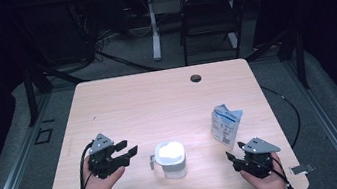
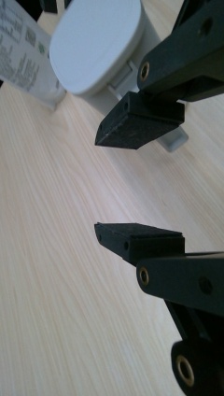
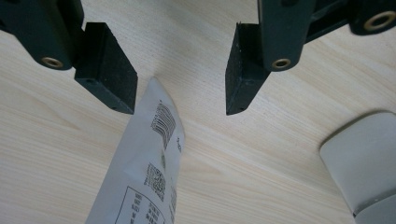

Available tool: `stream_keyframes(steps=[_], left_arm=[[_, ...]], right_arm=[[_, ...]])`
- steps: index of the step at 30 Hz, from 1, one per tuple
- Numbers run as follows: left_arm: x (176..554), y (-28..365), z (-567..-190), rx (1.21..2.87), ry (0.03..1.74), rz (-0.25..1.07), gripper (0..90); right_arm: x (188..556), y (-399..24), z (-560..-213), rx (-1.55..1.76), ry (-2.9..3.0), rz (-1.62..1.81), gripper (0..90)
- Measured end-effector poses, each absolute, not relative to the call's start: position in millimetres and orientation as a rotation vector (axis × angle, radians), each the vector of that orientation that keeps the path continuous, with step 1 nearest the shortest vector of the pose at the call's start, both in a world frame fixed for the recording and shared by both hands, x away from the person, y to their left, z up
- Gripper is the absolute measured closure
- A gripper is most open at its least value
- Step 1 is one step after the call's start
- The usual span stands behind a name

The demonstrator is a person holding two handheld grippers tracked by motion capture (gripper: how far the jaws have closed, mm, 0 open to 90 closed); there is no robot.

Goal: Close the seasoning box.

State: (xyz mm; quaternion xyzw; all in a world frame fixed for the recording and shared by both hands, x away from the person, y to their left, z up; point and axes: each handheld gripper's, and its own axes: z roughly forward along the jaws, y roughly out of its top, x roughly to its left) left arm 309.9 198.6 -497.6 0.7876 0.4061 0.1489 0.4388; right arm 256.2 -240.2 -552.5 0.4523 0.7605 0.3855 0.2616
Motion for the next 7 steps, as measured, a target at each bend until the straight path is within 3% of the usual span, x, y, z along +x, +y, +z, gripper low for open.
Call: stream_keyframes(steps=[7], left_arm=[[315,211,-506,1.948,1.077,0.377,48.3]], right_arm=[[255,-242,-555,1.227,2.051,1.041,43.2]])
